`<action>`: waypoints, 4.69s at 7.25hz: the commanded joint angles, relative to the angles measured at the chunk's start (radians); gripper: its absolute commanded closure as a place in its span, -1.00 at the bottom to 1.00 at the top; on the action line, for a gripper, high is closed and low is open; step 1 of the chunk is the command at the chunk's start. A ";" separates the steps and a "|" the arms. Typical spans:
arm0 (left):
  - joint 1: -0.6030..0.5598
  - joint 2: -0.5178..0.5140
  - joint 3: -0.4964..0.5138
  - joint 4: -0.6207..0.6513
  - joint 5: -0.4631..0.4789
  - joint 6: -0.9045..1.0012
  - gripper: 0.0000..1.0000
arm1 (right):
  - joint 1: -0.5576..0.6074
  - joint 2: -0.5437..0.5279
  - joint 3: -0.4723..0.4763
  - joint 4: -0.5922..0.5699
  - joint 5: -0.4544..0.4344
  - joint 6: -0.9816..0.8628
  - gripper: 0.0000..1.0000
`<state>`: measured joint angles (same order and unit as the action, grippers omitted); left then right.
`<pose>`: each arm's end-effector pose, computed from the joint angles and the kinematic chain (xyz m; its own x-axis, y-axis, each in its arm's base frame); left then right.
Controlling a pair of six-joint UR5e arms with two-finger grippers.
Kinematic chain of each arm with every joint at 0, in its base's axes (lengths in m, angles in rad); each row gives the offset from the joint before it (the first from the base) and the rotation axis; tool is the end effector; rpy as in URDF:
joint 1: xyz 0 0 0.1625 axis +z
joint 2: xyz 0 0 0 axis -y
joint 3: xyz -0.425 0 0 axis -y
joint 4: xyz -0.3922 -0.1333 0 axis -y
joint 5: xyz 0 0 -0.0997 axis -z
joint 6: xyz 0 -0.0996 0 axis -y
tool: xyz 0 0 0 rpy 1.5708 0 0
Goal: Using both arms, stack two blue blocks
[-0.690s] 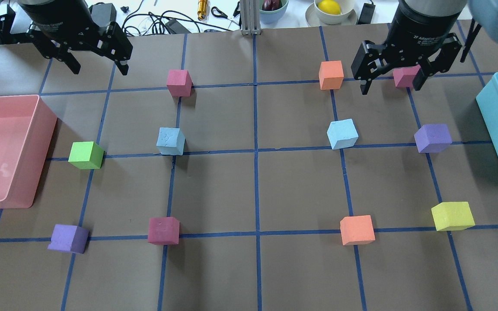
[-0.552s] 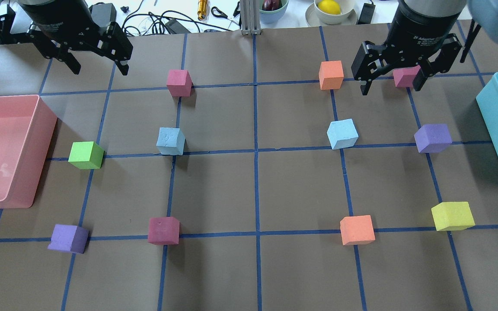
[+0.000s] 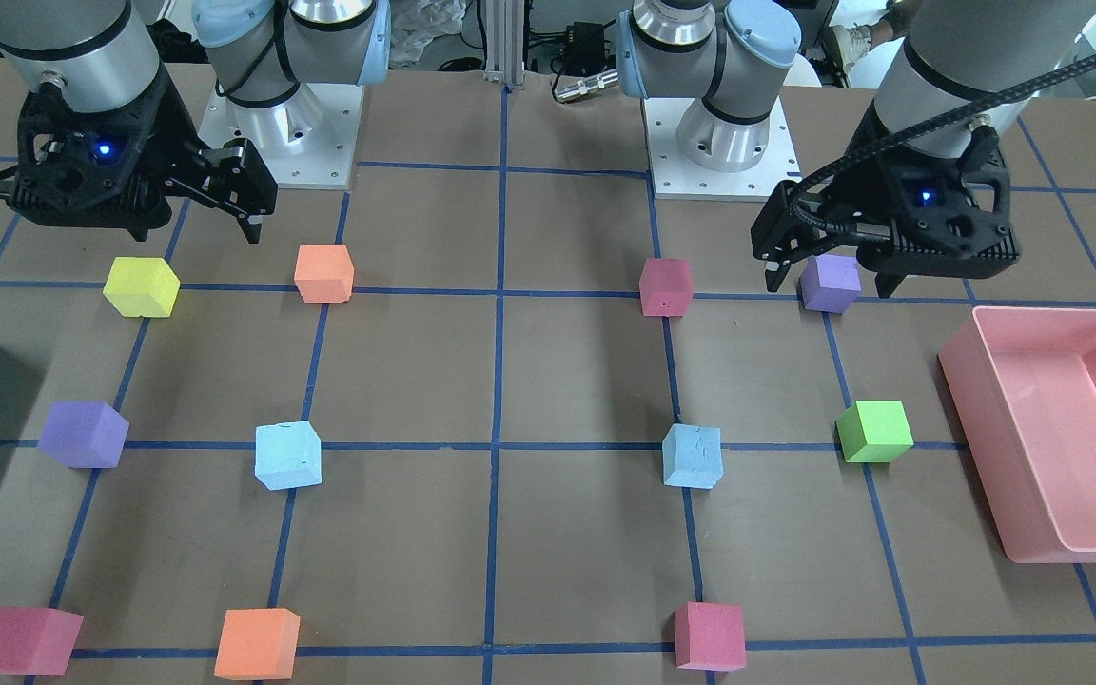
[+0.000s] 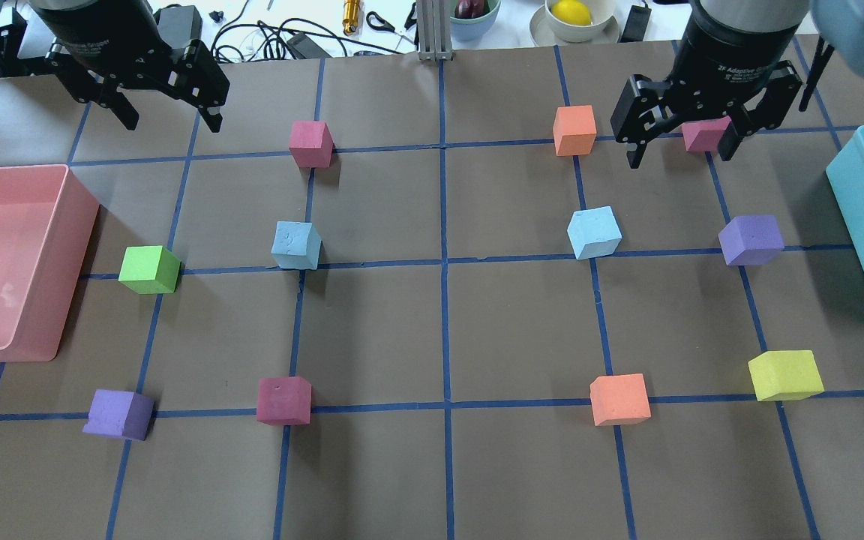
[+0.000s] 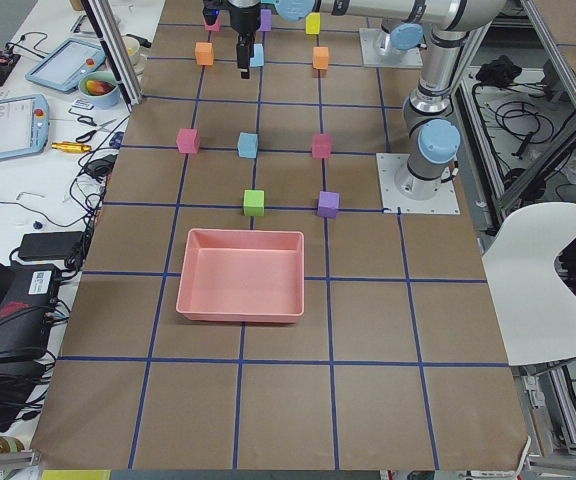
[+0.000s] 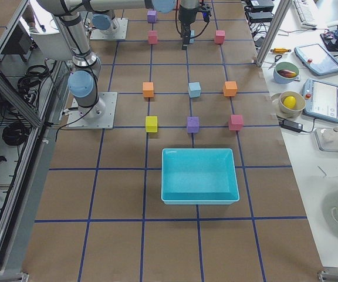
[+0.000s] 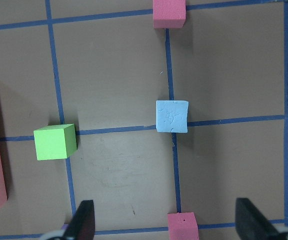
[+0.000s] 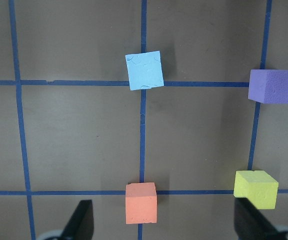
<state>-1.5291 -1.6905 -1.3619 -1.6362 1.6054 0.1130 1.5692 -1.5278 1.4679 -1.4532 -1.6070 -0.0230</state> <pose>-0.1071 -0.5484 0.5223 -0.9968 0.0704 -0.0370 0.0712 0.9973 -0.0197 0.1289 -0.5038 0.5055 -0.9991 -0.0235 0.0348 -0.0214 0.9981 0.0585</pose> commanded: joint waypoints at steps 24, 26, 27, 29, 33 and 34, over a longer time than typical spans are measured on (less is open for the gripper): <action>-0.057 -0.334 -0.410 0.636 -0.009 -0.018 -1.00 | 0.017 0.416 0.087 -0.529 0.022 -0.033 1.00; -0.057 -0.344 -0.408 0.639 -0.007 -0.018 -0.75 | 0.098 0.486 -0.082 -0.429 0.021 0.126 1.00; -0.057 -0.344 -0.408 0.639 -0.007 -0.013 -0.28 | 0.153 0.547 -0.154 -0.429 0.024 0.232 1.00; -0.057 -0.344 -0.402 0.641 -0.007 -0.013 0.38 | 0.210 0.648 -0.283 -0.429 0.103 0.352 1.00; -0.057 -0.308 -0.349 0.624 -0.006 -0.018 0.99 | 0.281 0.744 -0.336 -0.438 0.110 0.445 1.00; -0.063 -0.305 -0.339 0.618 -0.007 -0.019 0.98 | 0.287 0.747 -0.336 -0.441 0.110 0.451 1.00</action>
<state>-1.5875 -2.0021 -1.7185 -1.0089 1.5987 0.0951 1.8460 -0.7912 1.1346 -1.8908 -1.4982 0.4166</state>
